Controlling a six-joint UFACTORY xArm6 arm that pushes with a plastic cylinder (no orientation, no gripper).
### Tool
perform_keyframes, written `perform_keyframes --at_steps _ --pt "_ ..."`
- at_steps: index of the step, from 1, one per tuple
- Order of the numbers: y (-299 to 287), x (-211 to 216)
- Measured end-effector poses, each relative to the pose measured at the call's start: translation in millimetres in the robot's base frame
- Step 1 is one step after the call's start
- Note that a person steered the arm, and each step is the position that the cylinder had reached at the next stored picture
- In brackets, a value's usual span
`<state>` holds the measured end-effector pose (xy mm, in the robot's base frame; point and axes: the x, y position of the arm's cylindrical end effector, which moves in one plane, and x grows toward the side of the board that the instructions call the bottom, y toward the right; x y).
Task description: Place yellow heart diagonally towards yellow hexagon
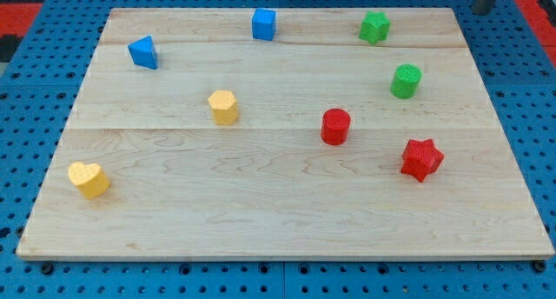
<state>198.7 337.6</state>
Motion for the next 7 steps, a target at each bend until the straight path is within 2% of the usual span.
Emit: perform_keyframes --at_steps 3,4,5,6,7 --pt "4 3" --pt "-72 7" --pt "-127 47" --pt "-128 70" --pt "-160 92"
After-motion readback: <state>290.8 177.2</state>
